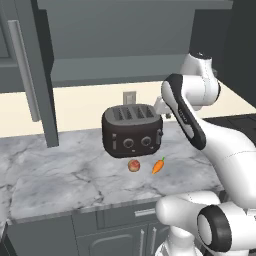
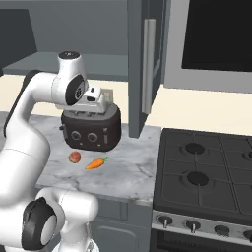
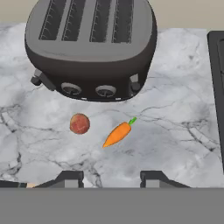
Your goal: Pick the peach, carrot from the counter and place them in the cabinet. Then close the cabinet.
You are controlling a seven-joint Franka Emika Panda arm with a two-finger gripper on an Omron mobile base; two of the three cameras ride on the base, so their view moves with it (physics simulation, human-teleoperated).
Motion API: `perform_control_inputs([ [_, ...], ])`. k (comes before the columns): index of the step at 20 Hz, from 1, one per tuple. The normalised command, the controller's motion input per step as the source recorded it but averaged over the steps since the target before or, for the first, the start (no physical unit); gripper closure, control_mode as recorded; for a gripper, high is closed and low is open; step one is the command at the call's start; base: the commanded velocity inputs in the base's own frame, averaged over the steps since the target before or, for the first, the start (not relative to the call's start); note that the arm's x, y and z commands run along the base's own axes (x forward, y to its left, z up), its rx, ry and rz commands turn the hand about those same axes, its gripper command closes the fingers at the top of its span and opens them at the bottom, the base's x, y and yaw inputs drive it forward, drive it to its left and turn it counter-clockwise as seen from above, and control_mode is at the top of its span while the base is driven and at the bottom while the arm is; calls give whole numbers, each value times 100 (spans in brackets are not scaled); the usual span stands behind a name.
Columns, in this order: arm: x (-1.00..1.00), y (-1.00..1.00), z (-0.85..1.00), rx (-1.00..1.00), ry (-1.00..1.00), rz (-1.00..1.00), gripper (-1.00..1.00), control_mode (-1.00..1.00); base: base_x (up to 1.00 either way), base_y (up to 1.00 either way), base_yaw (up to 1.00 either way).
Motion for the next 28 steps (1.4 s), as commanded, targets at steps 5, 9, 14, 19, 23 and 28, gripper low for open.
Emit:
perform_control_inputs([
  [5,0,0,-15,0,0,-6,-100,-100,0,0,0],
  [9,1,0,-31,0,0,-12,-100,-100,0,0,0],
  [14,4,0,-32,0,1,-14,-100,-100,0,0,0],
  [19,8,0,-50,2,7,-14,-100,-100,0,0,0],
  [23,16,0,-61,1,7,-9,-100,-100,0,0,0],
  [28,21,0,-63,0,5,-2,-100,-100,0,0,0],
])
